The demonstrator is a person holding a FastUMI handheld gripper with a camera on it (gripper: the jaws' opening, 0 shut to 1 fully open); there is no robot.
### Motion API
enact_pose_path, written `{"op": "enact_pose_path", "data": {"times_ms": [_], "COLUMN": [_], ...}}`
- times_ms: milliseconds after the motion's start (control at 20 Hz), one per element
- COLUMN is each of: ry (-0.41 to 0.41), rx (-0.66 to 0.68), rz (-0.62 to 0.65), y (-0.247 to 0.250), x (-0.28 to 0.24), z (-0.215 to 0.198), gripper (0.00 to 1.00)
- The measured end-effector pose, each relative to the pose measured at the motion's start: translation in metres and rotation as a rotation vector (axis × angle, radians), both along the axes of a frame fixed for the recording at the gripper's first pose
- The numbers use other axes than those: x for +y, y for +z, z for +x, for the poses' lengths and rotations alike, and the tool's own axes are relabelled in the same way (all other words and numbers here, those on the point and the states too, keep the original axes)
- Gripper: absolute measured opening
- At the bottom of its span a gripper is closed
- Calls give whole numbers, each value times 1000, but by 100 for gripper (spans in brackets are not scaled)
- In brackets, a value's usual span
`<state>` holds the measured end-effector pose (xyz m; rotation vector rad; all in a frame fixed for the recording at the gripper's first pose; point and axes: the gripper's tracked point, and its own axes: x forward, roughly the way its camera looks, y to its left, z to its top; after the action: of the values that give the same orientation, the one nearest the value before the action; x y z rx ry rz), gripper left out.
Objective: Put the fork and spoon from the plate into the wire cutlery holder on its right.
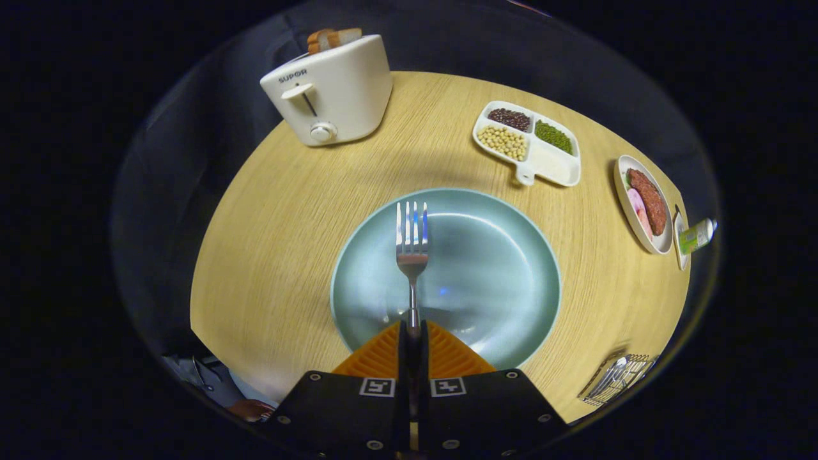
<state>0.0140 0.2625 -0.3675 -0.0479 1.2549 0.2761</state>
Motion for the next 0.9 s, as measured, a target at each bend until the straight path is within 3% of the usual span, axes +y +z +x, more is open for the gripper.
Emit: {"op": "enact_pose_path", "data": {"times_ms": [450, 900], "ry": [-126, -240], "rx": [-125, -102], "rz": [-1, -36], "y": [63, 84], "x": [-104, -227], "z": [-24, -86], "gripper": [6, 6]}}
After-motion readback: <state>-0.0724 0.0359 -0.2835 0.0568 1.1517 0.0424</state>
